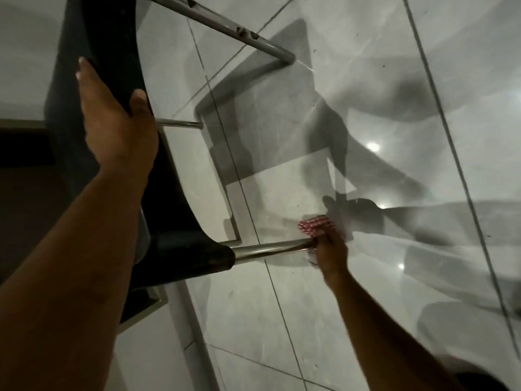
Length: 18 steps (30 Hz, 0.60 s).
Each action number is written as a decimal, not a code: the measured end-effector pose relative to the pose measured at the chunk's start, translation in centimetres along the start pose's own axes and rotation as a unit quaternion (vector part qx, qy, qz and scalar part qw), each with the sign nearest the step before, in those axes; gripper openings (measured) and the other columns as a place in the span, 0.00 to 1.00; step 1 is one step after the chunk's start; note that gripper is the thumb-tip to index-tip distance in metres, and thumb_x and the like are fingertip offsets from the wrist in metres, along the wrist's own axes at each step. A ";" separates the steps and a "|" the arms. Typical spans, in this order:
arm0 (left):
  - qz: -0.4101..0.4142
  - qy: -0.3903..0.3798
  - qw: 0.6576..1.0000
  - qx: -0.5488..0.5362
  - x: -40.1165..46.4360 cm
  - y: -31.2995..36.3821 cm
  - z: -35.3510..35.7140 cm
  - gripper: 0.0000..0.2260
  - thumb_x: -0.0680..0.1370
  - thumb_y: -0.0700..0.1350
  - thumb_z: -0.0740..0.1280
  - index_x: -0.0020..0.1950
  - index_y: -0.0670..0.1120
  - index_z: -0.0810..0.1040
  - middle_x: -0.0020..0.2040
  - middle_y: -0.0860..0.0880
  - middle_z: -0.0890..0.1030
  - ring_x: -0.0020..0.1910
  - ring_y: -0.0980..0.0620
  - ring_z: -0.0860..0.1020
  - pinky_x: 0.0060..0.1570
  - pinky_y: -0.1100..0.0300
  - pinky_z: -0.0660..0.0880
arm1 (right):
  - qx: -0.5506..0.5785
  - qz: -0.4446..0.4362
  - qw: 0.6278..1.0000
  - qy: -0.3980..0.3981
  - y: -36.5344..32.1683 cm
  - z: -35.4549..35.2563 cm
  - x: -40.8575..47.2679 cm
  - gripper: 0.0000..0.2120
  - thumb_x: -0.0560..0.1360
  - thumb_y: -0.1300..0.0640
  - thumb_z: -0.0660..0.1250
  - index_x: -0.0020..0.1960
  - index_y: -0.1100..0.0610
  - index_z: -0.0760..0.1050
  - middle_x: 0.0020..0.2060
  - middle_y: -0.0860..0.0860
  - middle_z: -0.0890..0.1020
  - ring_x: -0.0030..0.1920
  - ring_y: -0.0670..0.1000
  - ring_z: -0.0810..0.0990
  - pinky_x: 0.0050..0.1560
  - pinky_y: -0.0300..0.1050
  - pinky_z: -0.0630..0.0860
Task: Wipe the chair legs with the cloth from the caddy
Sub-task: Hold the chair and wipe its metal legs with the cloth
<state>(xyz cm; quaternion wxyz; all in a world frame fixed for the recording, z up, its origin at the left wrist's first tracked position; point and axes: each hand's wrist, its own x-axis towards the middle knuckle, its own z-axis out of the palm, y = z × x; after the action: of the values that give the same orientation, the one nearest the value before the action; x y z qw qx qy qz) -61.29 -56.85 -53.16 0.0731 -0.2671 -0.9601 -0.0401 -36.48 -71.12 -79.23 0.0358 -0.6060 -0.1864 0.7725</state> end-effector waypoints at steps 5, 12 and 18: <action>-0.011 0.005 1.000 -0.008 0.7 -1.2 0.4 0.33 0.76 0.58 0.62 0.79 0.56 0.52 0.79 0.52 0.62 0.78 0.48 0.62 0.75 0.43 0.63 | 0.113 -0.134 0.982 -0.070 -2.5 4.3 -10.8 0.13 0.80 0.53 0.64 0.58 0.60 0.81 0.56 0.63 0.82 0.52 0.59 0.80 0.50 0.46 0.79; 0.009 -0.003 1.000 -0.017 0.9 -1.3 0.4 0.34 0.75 0.57 0.62 0.79 0.55 0.53 0.78 0.52 0.64 0.77 0.49 0.64 0.74 0.44 0.65 | -0.209 -0.426 0.877 -0.066 -2.5 4.9 -9.0 0.25 0.84 0.45 0.46 0.61 0.52 0.80 0.62 0.49 0.83 0.71 0.56 0.74 0.74 0.62 0.61; -0.038 -0.019 0.998 -0.037 1.3 -1.7 0.5 0.37 0.69 0.66 0.59 0.77 0.58 0.57 0.75 0.53 0.69 0.73 0.51 0.69 0.70 0.47 0.70 | -0.192 -0.200 0.958 -0.075 2.7 0.3 0.6 0.19 0.80 0.57 0.54 0.63 0.63 0.77 0.64 0.66 0.78 0.68 0.68 0.73 0.73 0.64 0.65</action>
<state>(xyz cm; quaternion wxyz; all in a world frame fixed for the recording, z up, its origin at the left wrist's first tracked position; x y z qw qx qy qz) -63.34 -57.63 -53.50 0.0429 -0.2333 -0.9687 -0.0735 -36.48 -73.58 -80.61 0.0588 -0.4919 -0.4510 0.7424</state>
